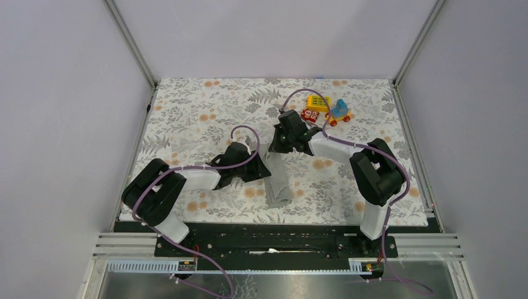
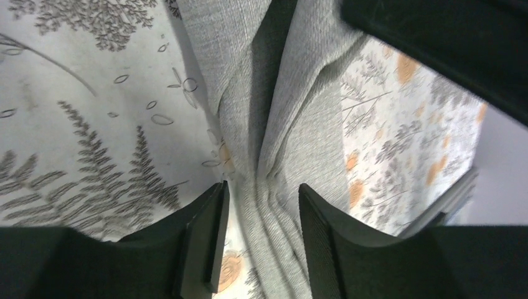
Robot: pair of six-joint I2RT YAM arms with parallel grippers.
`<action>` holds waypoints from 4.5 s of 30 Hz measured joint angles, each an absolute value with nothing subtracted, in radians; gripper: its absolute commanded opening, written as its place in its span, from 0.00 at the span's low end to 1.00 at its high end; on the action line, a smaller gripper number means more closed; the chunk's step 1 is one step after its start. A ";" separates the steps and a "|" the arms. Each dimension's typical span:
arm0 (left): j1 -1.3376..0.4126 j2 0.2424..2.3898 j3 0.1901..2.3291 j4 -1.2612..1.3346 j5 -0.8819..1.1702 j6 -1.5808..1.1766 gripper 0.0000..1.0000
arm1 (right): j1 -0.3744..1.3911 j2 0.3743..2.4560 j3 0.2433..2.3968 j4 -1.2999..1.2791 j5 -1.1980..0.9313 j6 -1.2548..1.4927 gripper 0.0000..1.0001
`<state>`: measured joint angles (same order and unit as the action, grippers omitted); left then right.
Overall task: Fold the napkin into a case and place the utensils inside
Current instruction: Pick up the top corner of the smaller rectangle folded napkin from the center of the board, then grasp the top corner of the smaller rectangle folded napkin from the folded napkin.
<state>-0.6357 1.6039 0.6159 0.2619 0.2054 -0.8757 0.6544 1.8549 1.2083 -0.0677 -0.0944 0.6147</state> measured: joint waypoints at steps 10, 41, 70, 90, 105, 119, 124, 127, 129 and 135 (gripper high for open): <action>-0.576 1.361 0.608 0.009 0.165 -0.808 0.60 | 0.654 1.847 1.072 0.120 -0.150 0.799 0.00; -0.689 1.816 1.155 -0.291 -0.191 -0.493 0.30 | 0.653 1.790 1.007 0.198 -0.161 0.918 0.00; -0.660 1.751 1.116 -0.271 -0.140 -0.483 0.00 | 0.647 1.923 0.936 0.439 -0.231 1.079 0.00; -0.633 1.749 1.077 -0.230 -0.078 -0.499 0.00 | 0.616 1.845 0.979 0.314 -0.313 0.744 0.35; -0.631 1.749 1.076 -0.230 -0.070 -0.499 0.00 | 0.614 1.861 1.047 0.278 -0.336 0.714 0.34; -0.624 1.749 1.076 -0.232 -0.063 -0.503 0.00 | 0.614 1.917 1.078 0.265 -0.341 0.714 0.44; -0.623 1.749 1.076 -0.232 -0.064 -0.503 0.00 | 0.616 1.922 1.084 0.263 -0.341 0.714 0.39; -0.620 1.749 1.076 -0.233 -0.064 -0.503 0.00 | 0.616 1.935 1.095 0.263 -0.342 0.714 0.24; -0.620 1.749 1.076 -0.231 -0.062 -0.505 0.00 | 0.616 1.945 1.098 0.266 -0.342 0.717 0.10; -0.621 1.749 1.075 -0.225 -0.059 -0.511 0.00 | 0.616 1.950 1.098 0.266 -0.336 0.739 0.00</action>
